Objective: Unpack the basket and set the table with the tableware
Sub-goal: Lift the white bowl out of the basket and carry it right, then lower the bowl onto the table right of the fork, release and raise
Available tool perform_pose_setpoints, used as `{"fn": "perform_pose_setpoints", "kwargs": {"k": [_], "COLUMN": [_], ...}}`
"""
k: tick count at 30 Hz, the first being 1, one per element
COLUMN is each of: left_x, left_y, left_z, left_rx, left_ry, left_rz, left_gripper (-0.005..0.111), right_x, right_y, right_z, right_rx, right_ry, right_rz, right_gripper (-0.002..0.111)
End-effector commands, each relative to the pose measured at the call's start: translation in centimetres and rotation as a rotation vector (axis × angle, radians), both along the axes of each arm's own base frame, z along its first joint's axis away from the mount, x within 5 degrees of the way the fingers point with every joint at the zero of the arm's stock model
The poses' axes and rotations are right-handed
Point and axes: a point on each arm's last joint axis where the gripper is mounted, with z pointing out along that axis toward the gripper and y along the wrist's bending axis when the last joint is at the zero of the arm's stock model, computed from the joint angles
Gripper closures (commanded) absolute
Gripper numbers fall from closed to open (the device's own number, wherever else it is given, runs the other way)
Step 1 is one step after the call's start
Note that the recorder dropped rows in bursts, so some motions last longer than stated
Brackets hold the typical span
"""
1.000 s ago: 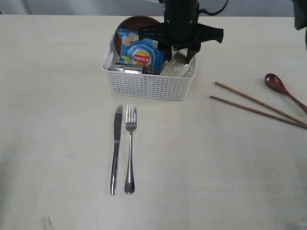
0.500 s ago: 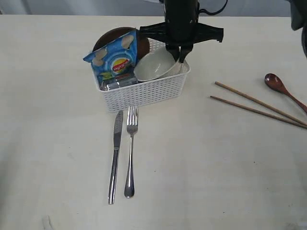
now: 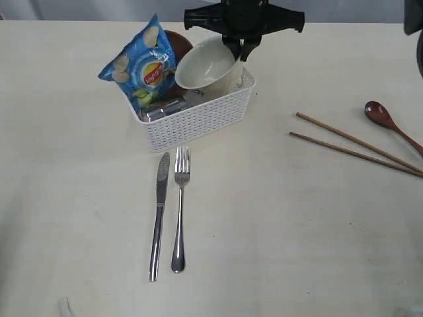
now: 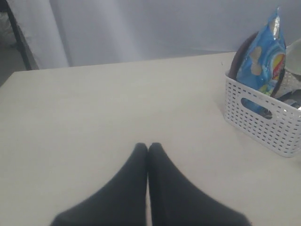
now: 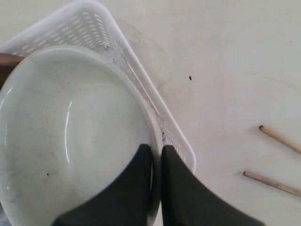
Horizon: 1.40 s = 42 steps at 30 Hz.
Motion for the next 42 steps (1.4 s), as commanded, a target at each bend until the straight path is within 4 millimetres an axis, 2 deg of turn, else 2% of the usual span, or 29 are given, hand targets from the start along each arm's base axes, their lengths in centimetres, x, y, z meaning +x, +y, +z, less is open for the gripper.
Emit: {"fn": "perform_pose_setpoints", "kwargs": {"k": [1, 10, 18, 22, 25, 31, 35, 42], "left_x": [0.0, 0.0, 0.0, 0.0, 0.0, 0.0, 0.0, 0.0], "left_y": [0.0, 0.0, 0.0, 0.0, 0.0, 0.0, 0.0, 0.0], "left_z": [0.0, 0.0, 0.0, 0.0, 0.0, 0.0, 0.0, 0.0], "left_rx": [0.001, 0.001, 0.001, 0.001, 0.001, 0.001, 0.001, 0.001], "left_ry": [-0.009, -0.009, -0.009, -0.009, -0.009, -0.009, -0.009, -0.009], "left_rz": [0.002, 0.002, 0.002, 0.002, 0.002, 0.002, 0.002, 0.002], "left_gripper": [0.107, 0.107, 0.107, 0.107, 0.107, 0.107, 0.107, 0.107], "right_x": [-0.2, -1.4, -3.7, -5.5, -7.4, -11.7, -14.4, -17.0], "right_y": [-0.6, -1.8, -3.5, -5.5, -8.0, -13.2, -15.6, -13.7], "right_z": [2.7, 7.2, 12.4, 13.1, 12.8, 9.2, 5.6, -2.1], "right_rx": [-0.006, -0.017, 0.005, -0.008, -0.042, -0.022, 0.014, 0.328], "right_ry": [-0.081, -0.179, -0.278, -0.266, -0.23, -0.045, 0.105, 0.152], "right_rz": [0.03, 0.109, 0.172, 0.168, 0.153, 0.08, 0.017, 0.062], "right_gripper": [0.109, 0.109, 0.109, 0.109, 0.109, 0.109, 0.109, 0.109]}}
